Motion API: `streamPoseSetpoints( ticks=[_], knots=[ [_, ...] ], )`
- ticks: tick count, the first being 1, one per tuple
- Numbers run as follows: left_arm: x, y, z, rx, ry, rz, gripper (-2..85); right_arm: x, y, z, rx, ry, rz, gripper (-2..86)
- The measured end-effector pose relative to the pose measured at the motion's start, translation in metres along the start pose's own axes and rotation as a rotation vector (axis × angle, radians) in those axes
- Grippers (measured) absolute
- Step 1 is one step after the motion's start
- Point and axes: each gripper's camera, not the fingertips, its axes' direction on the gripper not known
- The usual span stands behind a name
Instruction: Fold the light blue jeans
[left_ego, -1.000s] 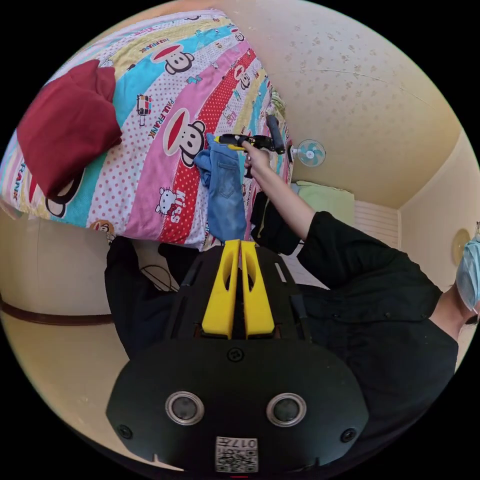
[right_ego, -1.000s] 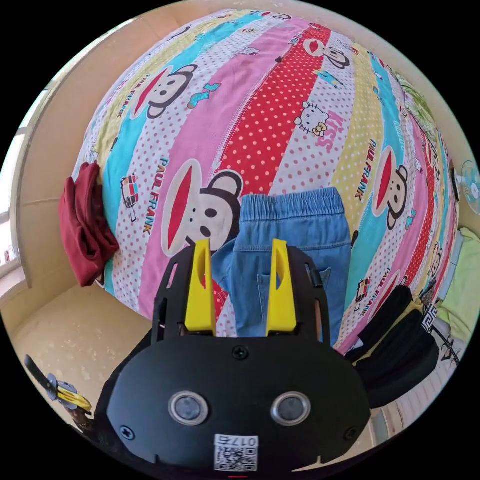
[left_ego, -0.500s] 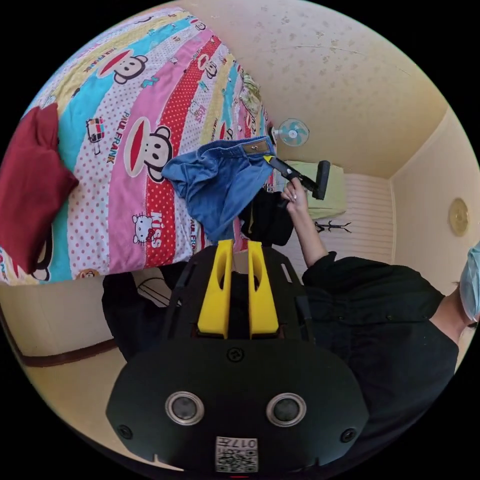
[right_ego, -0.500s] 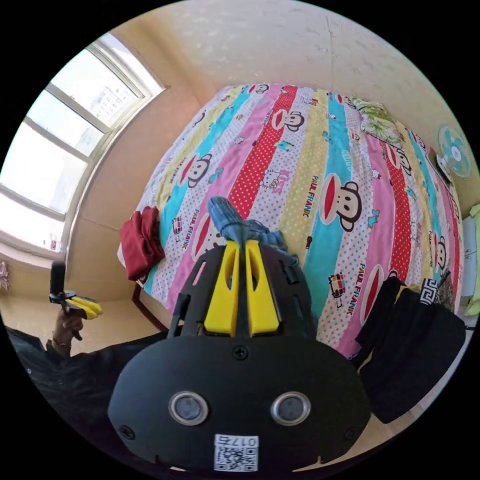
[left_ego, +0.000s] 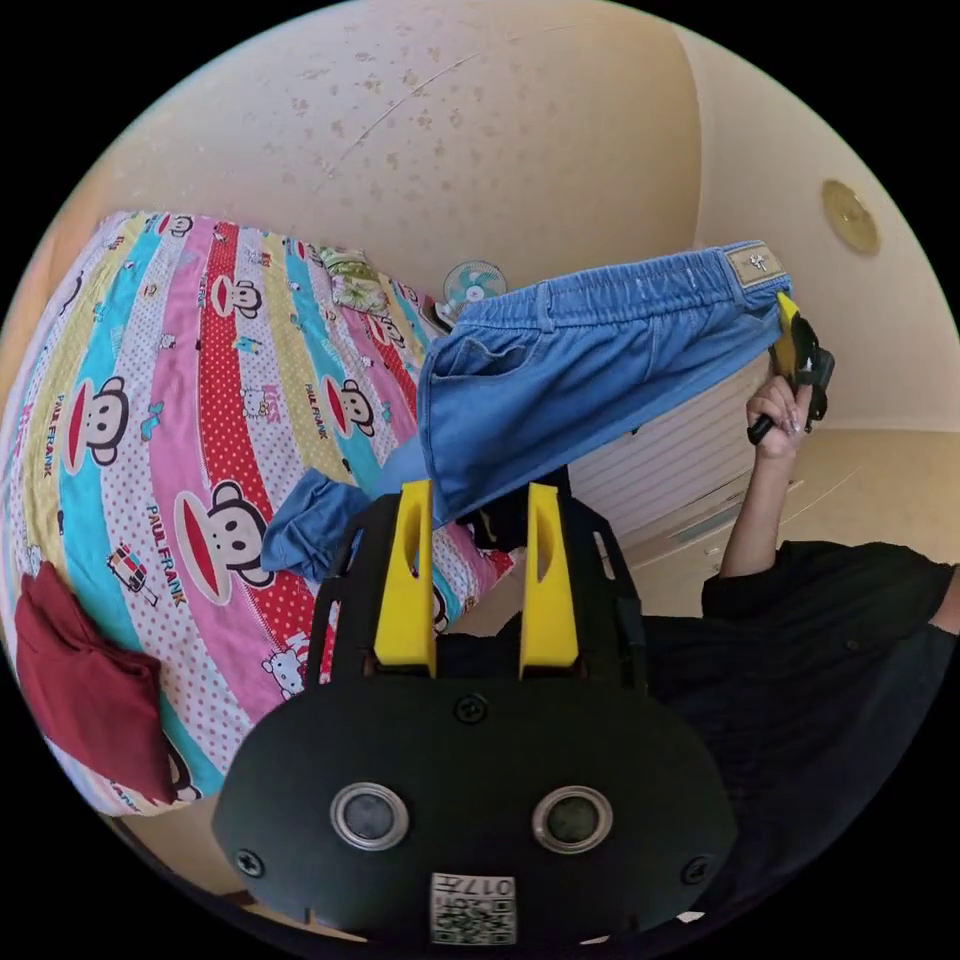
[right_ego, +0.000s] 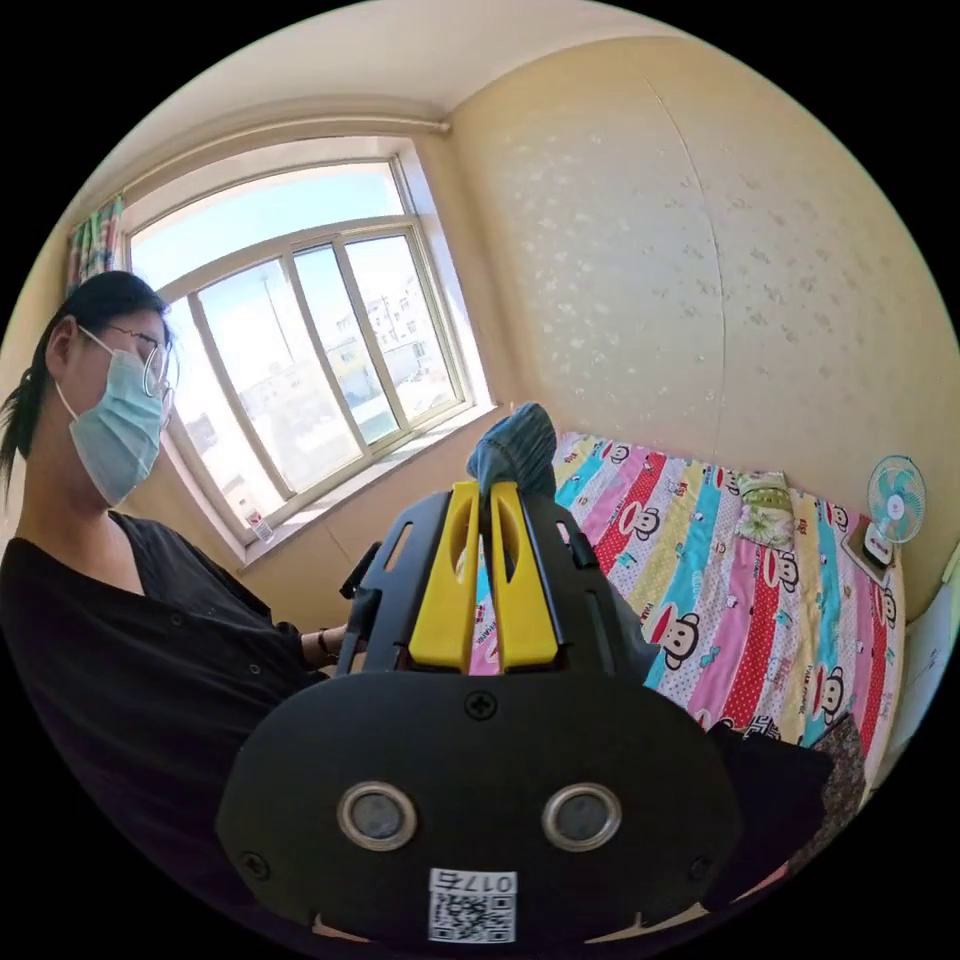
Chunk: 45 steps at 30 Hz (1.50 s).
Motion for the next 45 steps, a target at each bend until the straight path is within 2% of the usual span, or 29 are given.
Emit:
streamPoseSetpoints(
  ticks=[3,5,6,9,11,14,18,23,26,30,33,36,40,43,45],
  knots=[
    [-0.010,-0.024,-0.006,0.061,0.235,0.006,14.8,-0.046,-0.022,-0.048,0.031,0.002,-0.137,2.1],
    [-0.021,-0.049,0.008,0.019,0.476,-0.021,17.6,-0.069,-0.033,-0.073,0.048,-0.006,-0.210,2.1],
    [-0.023,-0.055,0.012,0.008,0.533,-0.028,18.3,-0.080,-0.039,-0.089,0.061,-0.024,-0.244,2.1],
    [-0.017,-0.074,0.034,-0.062,0.846,-0.030,18.0,-0.095,-0.048,-0.129,0.106,-0.074,-0.289,2.1],
    [0.011,-0.078,0.039,-0.084,1.146,0.052,10.9,-0.096,-0.048,-0.152,0.129,-0.089,-0.277,2.1],
    [0.053,-0.074,0.009,-0.062,1.217,0.155,5.6,-0.096,-0.036,-0.198,0.187,-0.097,-0.244,2.1],
    [0.100,-0.075,-0.082,0.140,1.119,0.310,4.6,-0.110,-0.008,-0.271,0.306,-0.056,-0.227,2.0],
    [0.221,-0.076,-0.226,0.413,0.651,0.670,4.2,-0.128,0.004,-0.330,0.446,0.059,-0.242,2.0],
    [0.273,-0.076,-0.265,0.542,0.573,0.772,4.1,-0.115,-0.008,-0.350,0.526,0.045,-0.215,2.0],
    [0.316,-0.089,-0.289,0.618,0.504,0.843,3.9,-0.072,-0.036,-0.368,0.658,-0.129,-0.184,2.1],
    [0.339,-0.102,-0.302,0.662,0.470,0.888,4.0,-0.051,-0.058,-0.376,0.682,-0.198,-0.208,2.1],
    [0.346,-0.117,-0.304,0.726,0.261,0.882,3.9,-0.017,-0.084,-0.363,0.597,-0.158,-0.102,2.1],
    [0.295,-0.189,-0.276,0.689,0.050,0.677,3.8,0.071,-0.120,-0.299,0.415,-0.105,0.111,2.0],
    [0.221,-0.289,-0.230,0.572,-0.108,0.479,3.9,0.178,-0.153,-0.203,0.199,-0.002,0.274,2.1],
    [0.159,-0.351,-0.192,0.463,-0.255,0.381,5.3,0.263,-0.158,-0.117,0.083,0.170,0.366,2.3]
  ],
)
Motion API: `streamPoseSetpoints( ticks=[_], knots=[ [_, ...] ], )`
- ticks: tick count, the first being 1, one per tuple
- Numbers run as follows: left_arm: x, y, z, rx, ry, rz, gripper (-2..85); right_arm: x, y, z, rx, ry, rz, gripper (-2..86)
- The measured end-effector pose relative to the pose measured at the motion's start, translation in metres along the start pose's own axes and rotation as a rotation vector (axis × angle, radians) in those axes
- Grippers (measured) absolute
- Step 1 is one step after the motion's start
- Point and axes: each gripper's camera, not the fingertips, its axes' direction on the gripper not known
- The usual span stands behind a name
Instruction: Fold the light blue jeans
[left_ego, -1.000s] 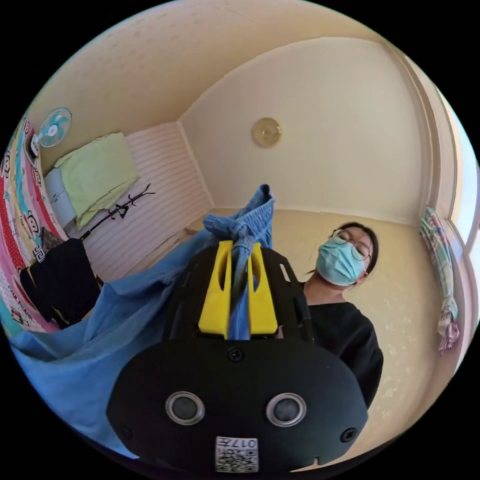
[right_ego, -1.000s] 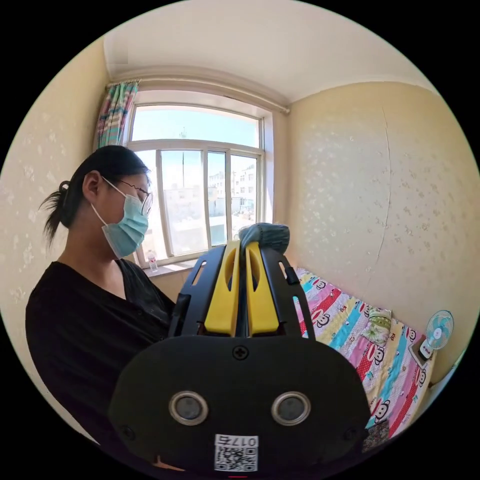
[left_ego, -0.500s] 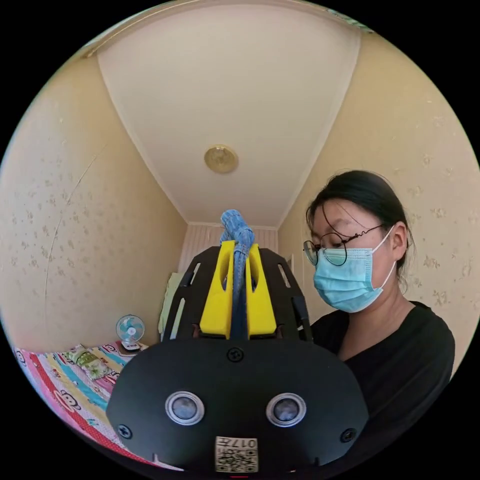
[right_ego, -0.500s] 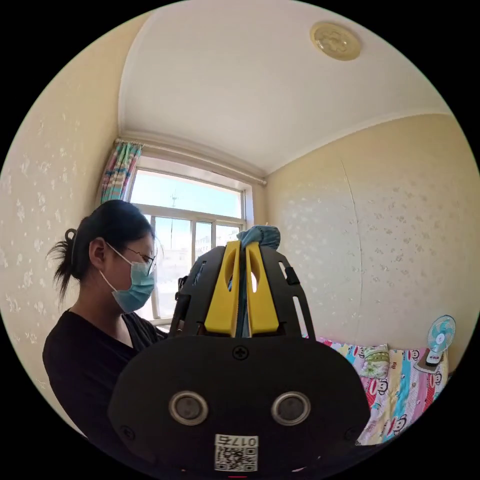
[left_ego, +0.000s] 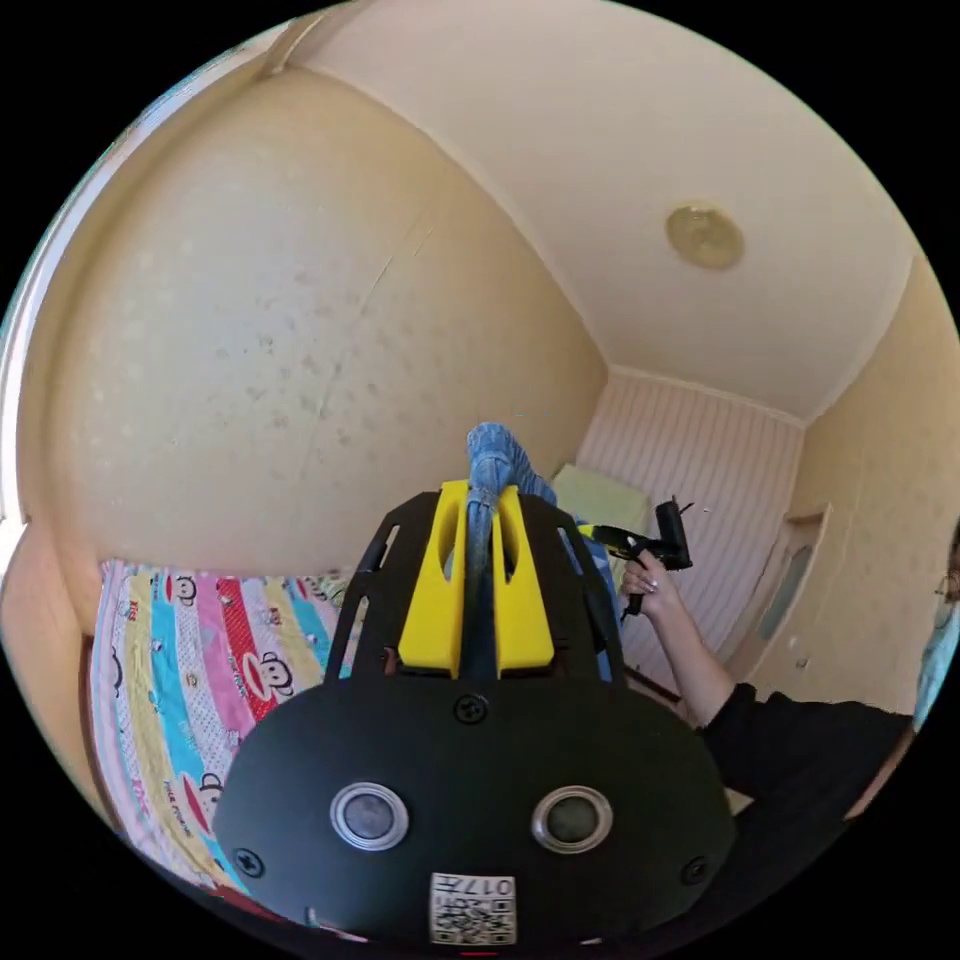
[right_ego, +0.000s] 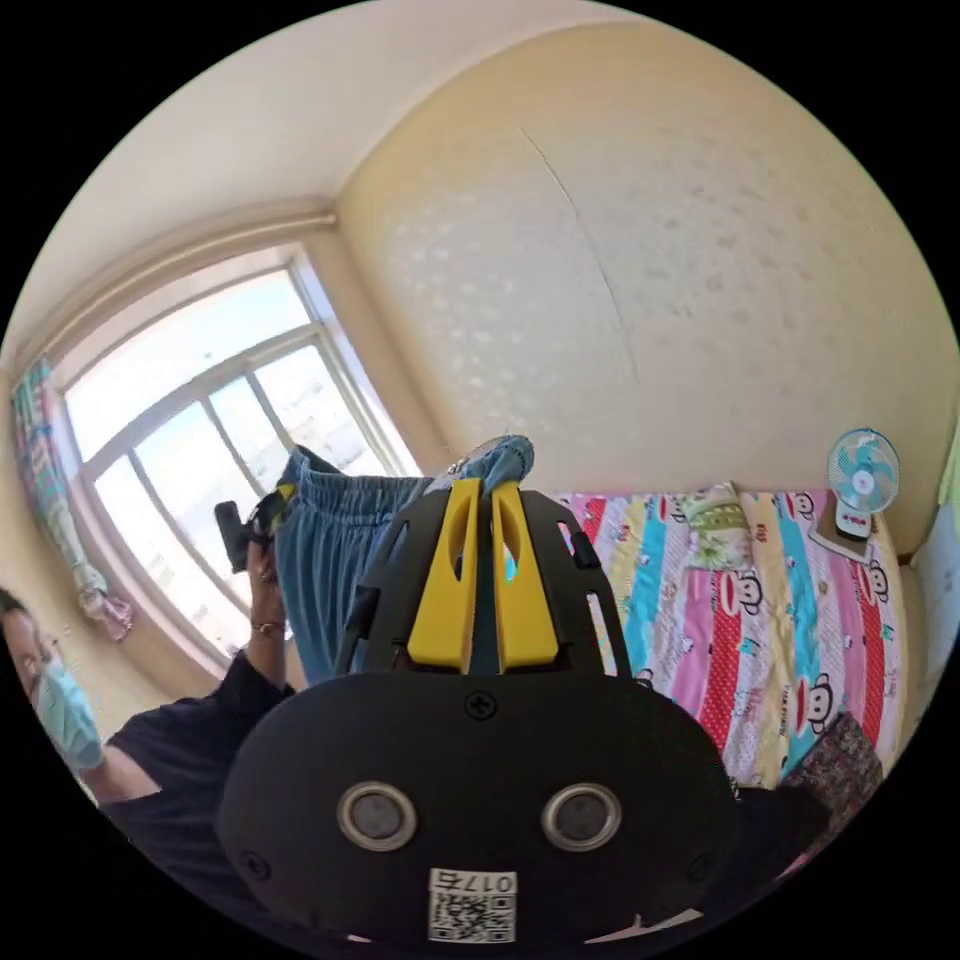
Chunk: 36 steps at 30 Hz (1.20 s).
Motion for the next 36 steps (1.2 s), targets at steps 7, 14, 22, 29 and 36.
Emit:
streamPoseSetpoints(
  ticks=[7,14,22,29,36],
  knots=[
    [-0.199,0.184,0.068,-0.413,-0.251,-0.356,6.4,0.103,0.129,0.145,-0.331,0.270,0.071,2.5],
    [-0.272,0.486,0.023,-0.818,-0.237,-0.816,7.8,0.215,0.468,0.184,-0.914,0.280,0.369,1.2],
    [-0.223,0.572,0.069,-1.131,-0.055,-0.746,8.0,0.240,0.618,0.082,-1.041,0.261,0.634,0.5],
    [-0.211,0.596,0.191,-1.215,0.012,-0.578,10.2,0.228,0.644,0.038,-1.180,0.215,0.495,0.4],
    [-0.256,0.620,0.262,-1.243,-0.058,-0.533,11.8,0.223,0.673,-0.047,-1.246,0.206,0.384,0.3]
  ],
)
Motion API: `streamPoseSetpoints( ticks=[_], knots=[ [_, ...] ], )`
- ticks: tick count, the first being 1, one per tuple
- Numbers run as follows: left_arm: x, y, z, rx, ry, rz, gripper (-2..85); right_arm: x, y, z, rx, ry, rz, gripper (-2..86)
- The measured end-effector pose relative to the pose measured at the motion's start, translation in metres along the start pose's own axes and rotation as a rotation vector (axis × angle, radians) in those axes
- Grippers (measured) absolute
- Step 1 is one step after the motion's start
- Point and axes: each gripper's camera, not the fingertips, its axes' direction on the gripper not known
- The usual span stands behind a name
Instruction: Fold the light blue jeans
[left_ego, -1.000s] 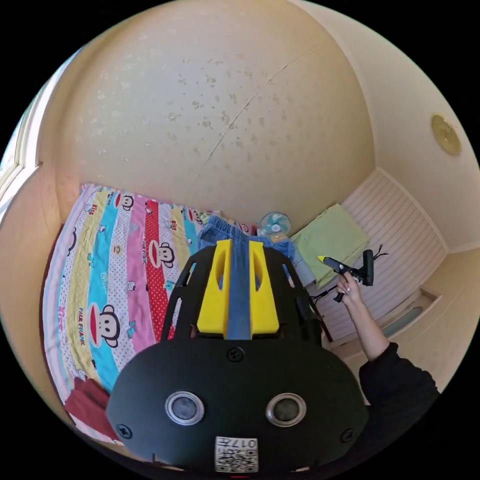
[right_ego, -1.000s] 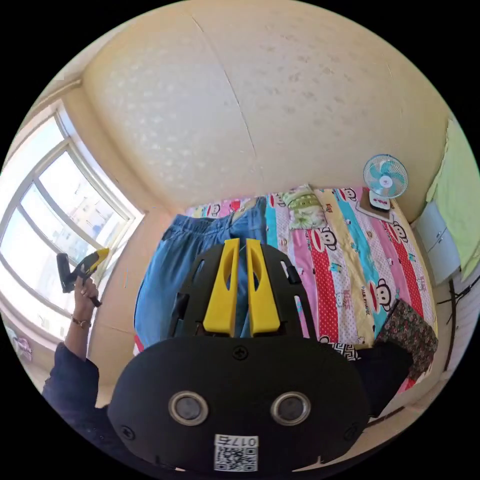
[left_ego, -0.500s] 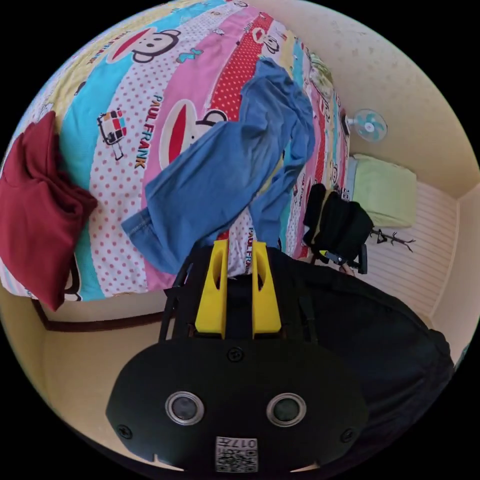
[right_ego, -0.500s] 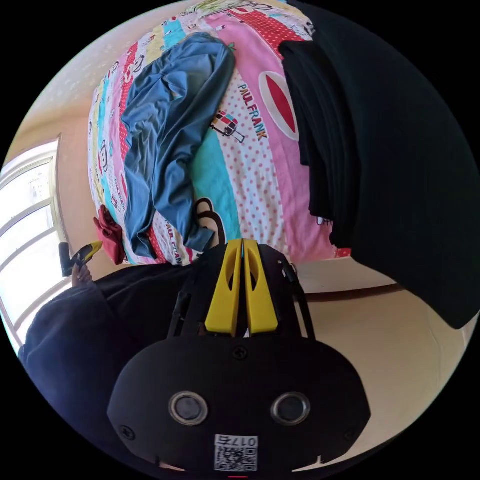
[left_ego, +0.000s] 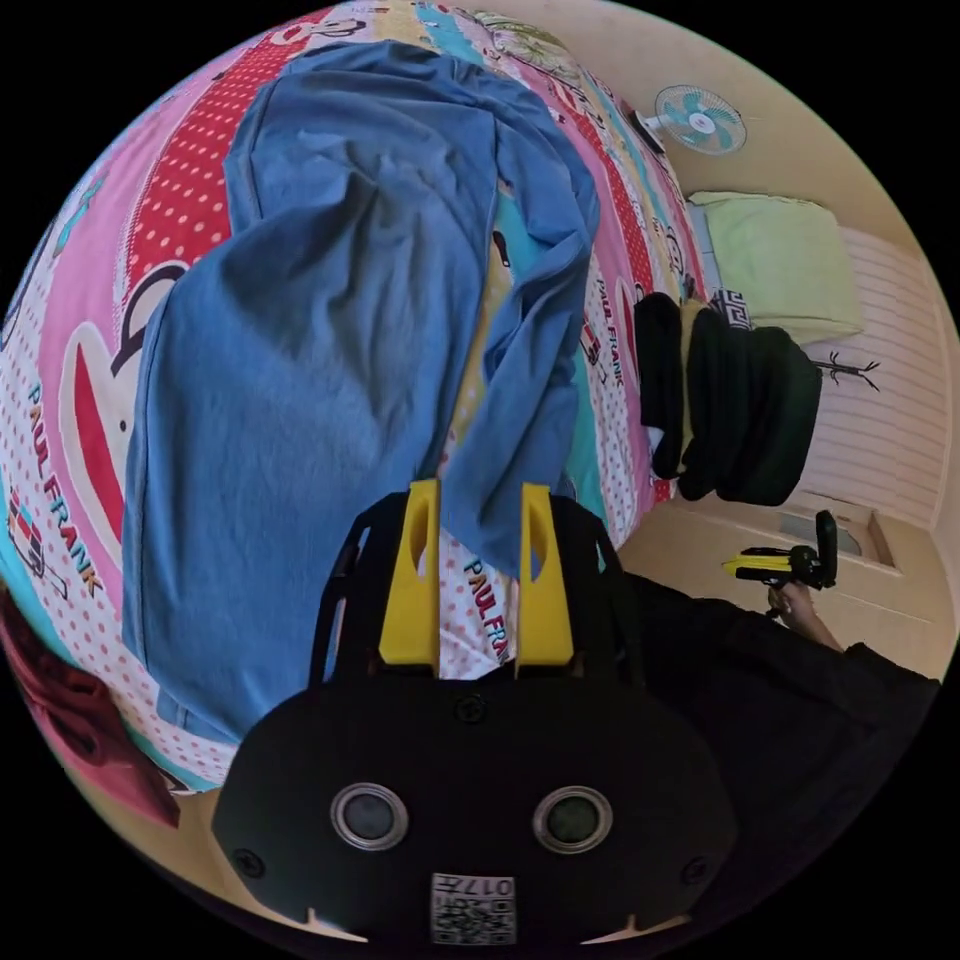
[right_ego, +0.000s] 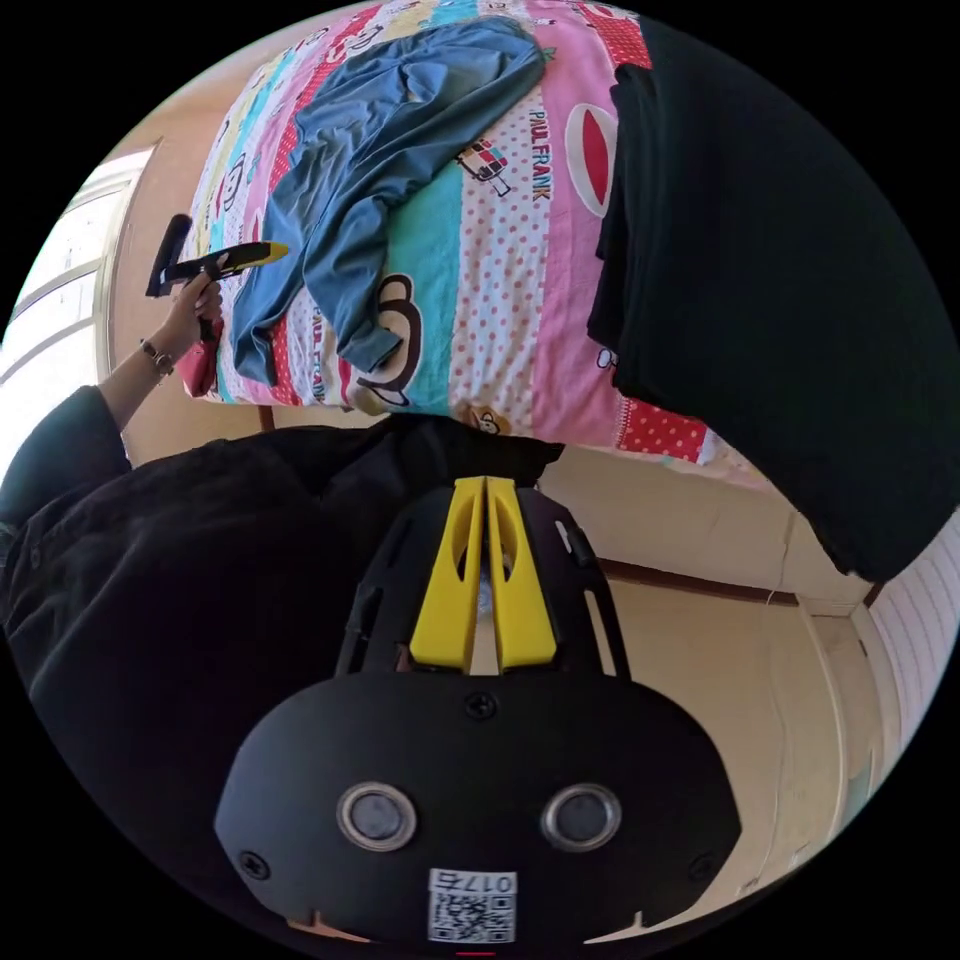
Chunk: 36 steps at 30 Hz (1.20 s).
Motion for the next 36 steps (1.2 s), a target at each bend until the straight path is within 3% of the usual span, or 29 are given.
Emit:
streamPoseSetpoints(
  ticks=[4,7,10,13,17,23,29,33,36],
  knots=[
    [0.001,-0.003,0.043,-0.116,0.055,-0.023,6.2,0.042,0.041,0.007,-0.011,-0.018,0.070,0.3],
    [0.034,0.024,0.058,-0.087,0.192,-0.009,3.5,0.071,0.063,0.003,0.023,-0.071,0.098,0.3],
    [0.081,0.063,0.075,-0.075,0.437,0.024,3.0,0.080,0.066,-0.005,0.072,-0.163,-0.012,0.3],
    [0.113,0.103,0.089,-0.083,0.437,-0.014,4.0,0.070,0.048,-0.001,0.019,-0.160,-0.152,0.4],
    [0.089,0.160,0.080,-0.015,0.477,-0.165,6.0,0.028,0.019,0.016,-0.055,-0.144,-0.343,0.5],
    [-0.029,0.252,-0.014,0.263,0.236,-0.475,6.2,-0.068,-0.015,0.065,-0.139,-0.263,-0.521,1.3],
    [-0.147,0.285,-0.093,0.454,0.103,-0.629,8.0,-0.193,-0.049,0.133,-0.155,-0.292,-0.505,4.1],
    [-0.190,0.249,-0.097,0.364,0.071,-0.546,8.7,-0.257,-0.070,0.180,-0.094,-0.178,-0.393,6.5],
    [-0.202,0.209,-0.078,0.168,-0.005,-0.419,10.6,-0.282,-0.084,0.223,-0.138,-0.144,-0.287,7.8]
  ],
)
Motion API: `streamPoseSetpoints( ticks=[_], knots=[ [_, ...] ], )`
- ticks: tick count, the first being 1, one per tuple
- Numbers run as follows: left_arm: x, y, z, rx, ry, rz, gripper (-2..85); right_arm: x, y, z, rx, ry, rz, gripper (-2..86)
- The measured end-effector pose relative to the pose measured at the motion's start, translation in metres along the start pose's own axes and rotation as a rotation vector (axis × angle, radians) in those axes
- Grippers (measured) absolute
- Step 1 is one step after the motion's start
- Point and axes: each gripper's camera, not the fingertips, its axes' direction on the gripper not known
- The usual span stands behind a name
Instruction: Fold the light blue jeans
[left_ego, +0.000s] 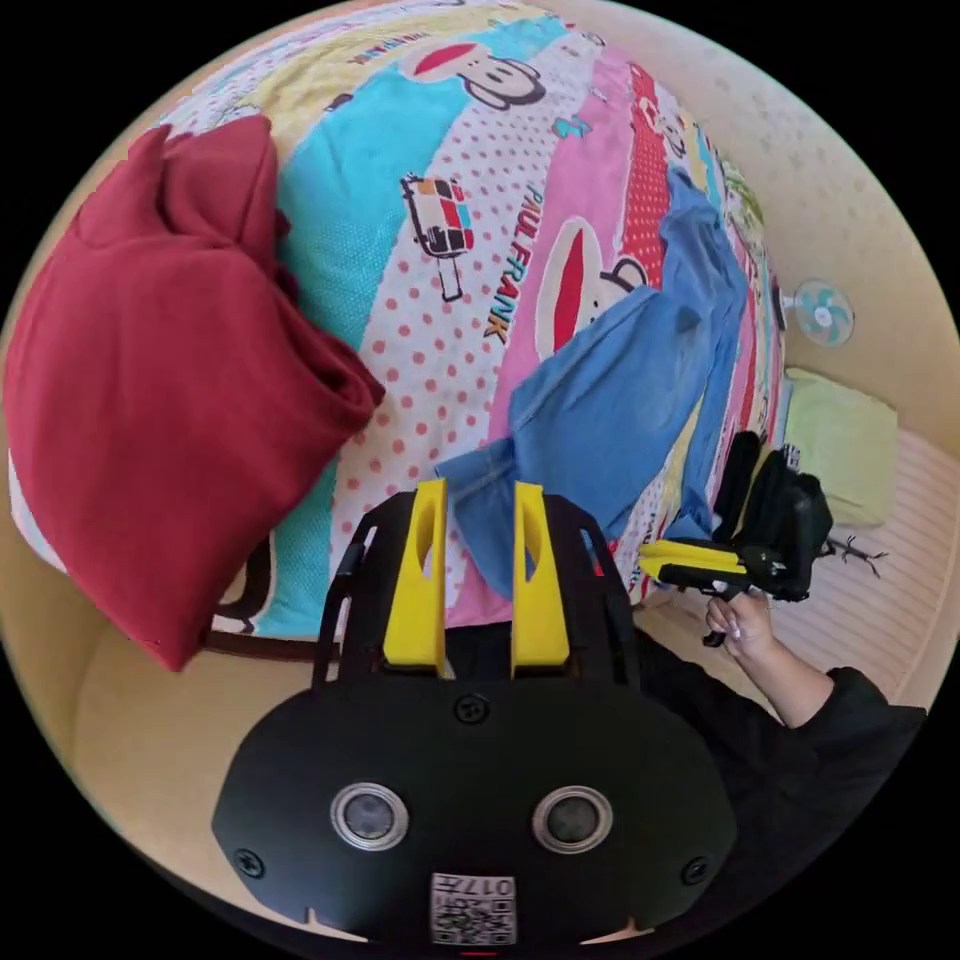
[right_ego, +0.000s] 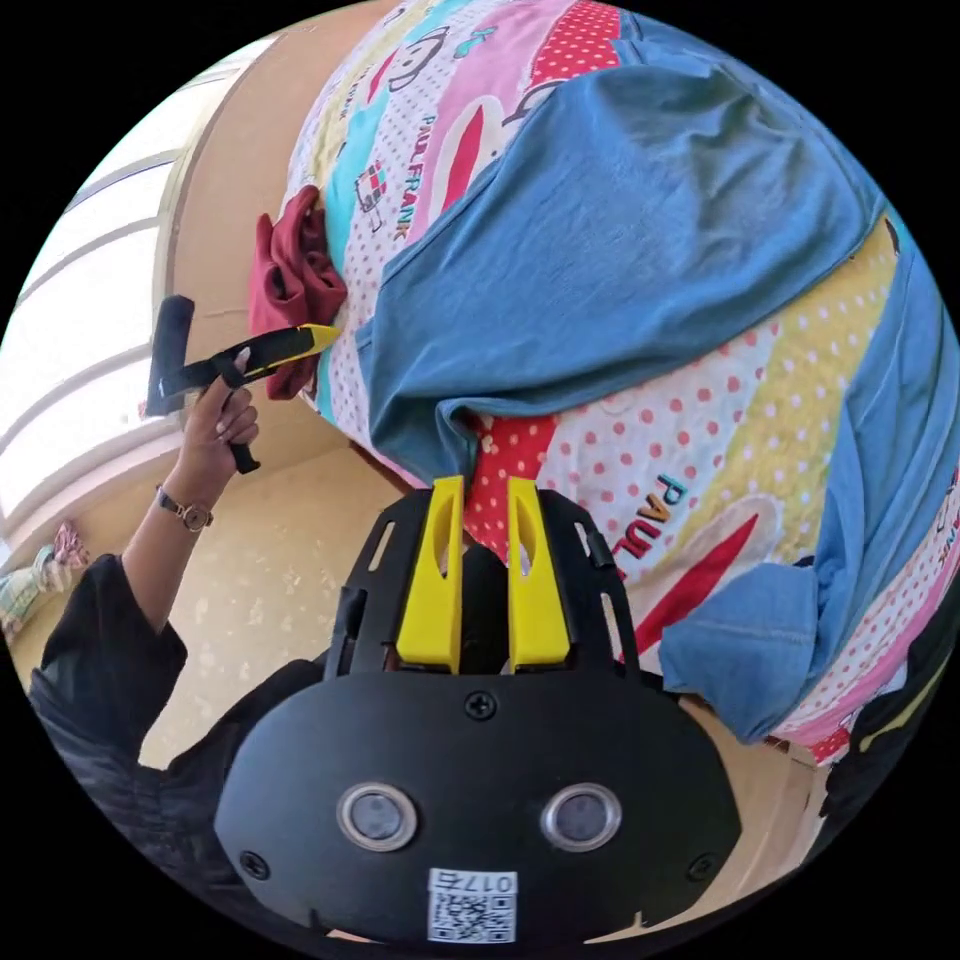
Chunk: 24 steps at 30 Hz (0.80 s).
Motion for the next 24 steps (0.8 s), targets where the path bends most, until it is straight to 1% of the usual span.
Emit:
streamPoseSetpoints(
  ticks=[2,3,4,5,6,7,8,9,11,13,15,17,21,22,24],
  knots=[
    [0.012,-0.012,0.032,-0.135,-0.072,0.126,11.1,-0.005,-0.010,0.027,-0.044,-0.035,0.042,8.4],
    [0.015,-0.013,0.041,-0.168,-0.107,0.159,10.6,-0.009,-0.013,0.044,-0.073,-0.069,0.039,8.5],
    [0.023,-0.009,0.052,-0.176,-0.182,0.212,9.7,-0.011,-0.013,0.050,-0.082,-0.059,0.041,8.3],
    [0.029,-0.004,0.055,-0.154,-0.224,0.242,8.7,-0.017,-0.010,0.056,-0.063,0.005,0.027,7.8],
    [0.031,-0.002,0.057,-0.148,-0.240,0.246,8.1,-0.022,-0.006,0.059,-0.065,0.081,0.016,5.9],
    [0.034,0.005,0.059,-0.152,-0.251,0.260,5.3,-0.024,-0.003,0.059,-0.062,0.094,0.011,5.0],
    [0.036,0.013,0.064,-0.197,-0.211,0.276,3.4,-0.028,0.004,0.059,-0.081,0.035,-0.029,3.9],
    [0.034,0.019,0.065,-0.211,-0.195,0.266,3.0,-0.031,0.013,0.060,-0.109,-0.077,-0.072,3.1],
    [0.020,0.056,0.060,-0.189,-0.092,0.206,1.7,-0.040,0.032,0.060,-0.129,-0.169,-0.123,2.5],
    [0.001,0.094,0.051,-0.153,-0.041,0.133,1.2,-0.049,0.053,0.061,-0.147,-0.136,-0.168,2.2],
    [-0.022,0.135,0.042,-0.111,-0.014,0.046,0.9,-0.060,0.078,0.071,-0.207,-0.104,-0.222,2.1],
    [-0.052,0.189,0.036,-0.051,0.020,-0.096,0.8,-0.064,0.094,0.086,-0.265,-0.104,-0.245,2.2],
    [-0.080,0.241,0.053,0.003,0.133,-0.241,1.1,-0.063,0.115,0.113,-0.336,-0.063,-0.243,3.4],
    [-0.087,0.252,0.060,-0.001,0.119,-0.332,1.2,-0.061,0.117,0.111,-0.332,-0.057,-0.241,3.7],
    [-0.087,0.264,0.062,0.038,0.114,-0.380,3.3,-0.047,0.127,0.083,-0.241,-0.032,-0.214,4.8]
  ],
)
